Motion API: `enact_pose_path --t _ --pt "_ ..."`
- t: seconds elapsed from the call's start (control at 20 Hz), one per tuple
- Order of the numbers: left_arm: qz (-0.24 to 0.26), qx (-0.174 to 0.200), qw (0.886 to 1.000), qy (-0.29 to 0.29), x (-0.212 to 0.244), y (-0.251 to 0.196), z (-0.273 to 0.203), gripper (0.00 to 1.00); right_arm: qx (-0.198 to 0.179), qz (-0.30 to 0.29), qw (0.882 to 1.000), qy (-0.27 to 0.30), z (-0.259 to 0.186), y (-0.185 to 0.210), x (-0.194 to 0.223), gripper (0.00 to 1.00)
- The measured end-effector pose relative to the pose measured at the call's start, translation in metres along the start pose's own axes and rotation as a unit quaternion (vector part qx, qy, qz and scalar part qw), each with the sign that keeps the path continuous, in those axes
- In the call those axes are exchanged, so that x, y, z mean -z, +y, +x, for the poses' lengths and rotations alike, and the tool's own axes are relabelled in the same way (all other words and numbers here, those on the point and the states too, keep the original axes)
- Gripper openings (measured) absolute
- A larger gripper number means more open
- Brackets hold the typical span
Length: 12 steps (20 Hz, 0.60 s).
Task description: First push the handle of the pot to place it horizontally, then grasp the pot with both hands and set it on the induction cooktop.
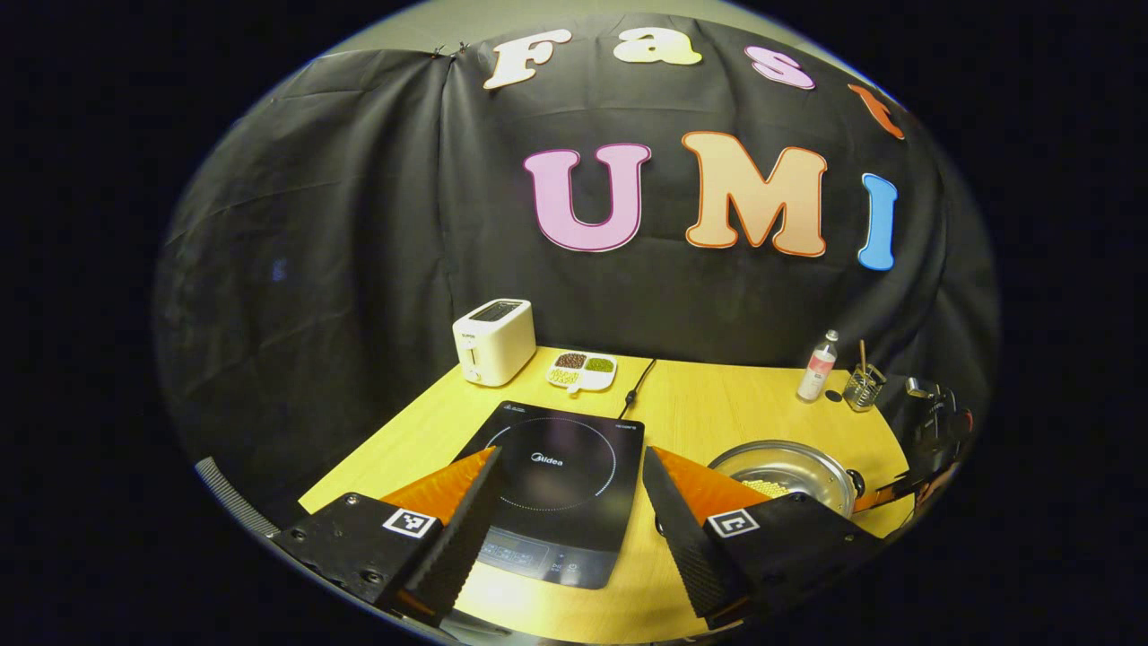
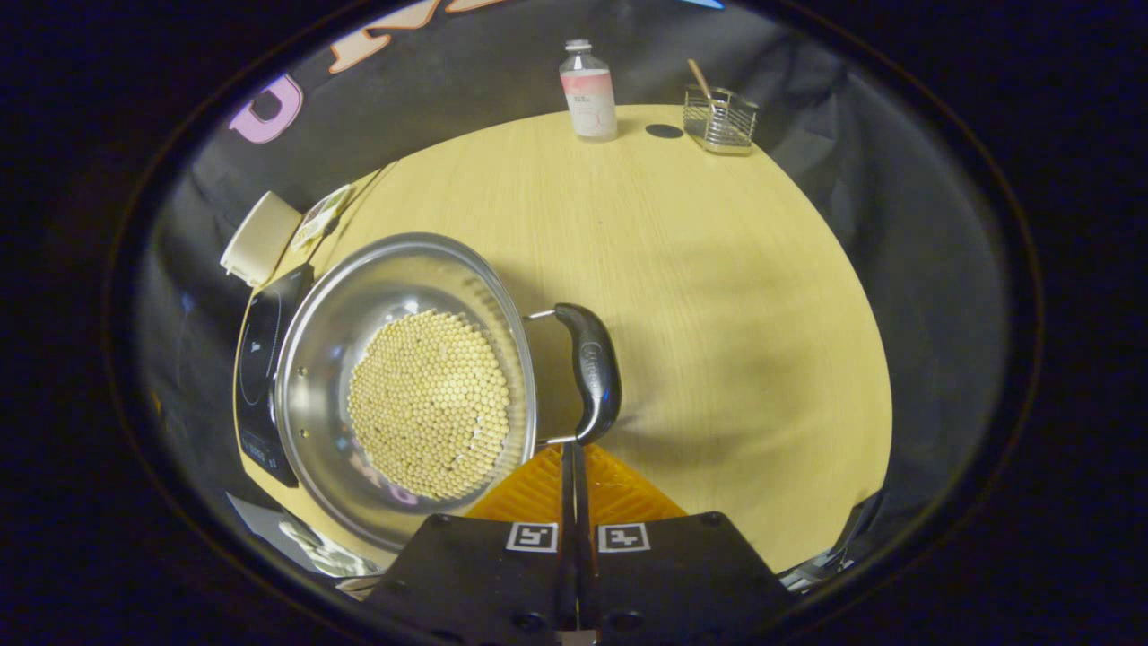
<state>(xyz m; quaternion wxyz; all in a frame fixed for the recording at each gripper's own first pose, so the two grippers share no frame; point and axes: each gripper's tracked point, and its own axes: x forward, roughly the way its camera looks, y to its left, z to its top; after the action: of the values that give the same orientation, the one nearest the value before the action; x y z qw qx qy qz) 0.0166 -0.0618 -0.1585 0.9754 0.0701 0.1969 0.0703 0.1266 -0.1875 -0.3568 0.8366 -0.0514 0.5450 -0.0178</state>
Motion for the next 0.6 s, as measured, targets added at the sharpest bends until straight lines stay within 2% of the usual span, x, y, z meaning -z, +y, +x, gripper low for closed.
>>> enact_pose_path --t 0.05,0.1,0.15,0.2,0.25,0.3,0.35,0.4,0.5,0.6 --pt "0.001 0.002 1.0 0.003 0.002 -0.003 0.002 0.94 -0.008 -0.002 1.0 0.005 0.0 0.0 0.001 0.0" --pt "0.002 0.003 1.0 0.006 0.004 -0.006 0.004 0.94 -0.013 -0.006 1.0 0.019 0.001 -0.001 0.008 0.03" --pt "0.003 0.005 1.0 0.009 0.006 -0.009 0.005 0.94 -0.012 -0.009 0.999 0.032 -0.001 -0.005 0.011 0.0" --pt "0.004 0.008 1.0 0.011 0.008 -0.012 0.007 0.95 -0.013 -0.014 0.999 0.04 0.0 -0.008 0.014 0.1" --pt "0.006 0.011 1.0 0.013 0.008 -0.016 0.009 0.94 -0.012 -0.018 0.999 0.042 0.0 -0.012 0.016 0.1" --pt "0.008 0.014 1.0 0.017 0.011 -0.019 0.012 0.94 -0.01 -0.02 0.999 0.042 -0.002 -0.017 0.016 0.29" --pt "0.01 0.017 1.0 0.023 0.014 -0.022 0.015 0.94 -0.008 -0.02 0.999 0.043 -0.003 -0.022 0.018 0.37" --pt "0.01 0.022 0.999 0.029 0.018 -0.026 0.017 0.94 -0.007 -0.016 0.999 0.045 -0.004 -0.026 0.02 0.56" --pt "0.007 0.034 0.999 0.039 0.022 -0.036 0.022 0.92 -0.018 0.007 0.999 0.047 -0.01 -0.029 0.018 0.78" --pt "0.001 0.051 0.997 0.058 0.031 -0.047 0.03 0.95 -0.044 0.038 0.998 0.039 -0.018 -0.026 0.01 0.81"
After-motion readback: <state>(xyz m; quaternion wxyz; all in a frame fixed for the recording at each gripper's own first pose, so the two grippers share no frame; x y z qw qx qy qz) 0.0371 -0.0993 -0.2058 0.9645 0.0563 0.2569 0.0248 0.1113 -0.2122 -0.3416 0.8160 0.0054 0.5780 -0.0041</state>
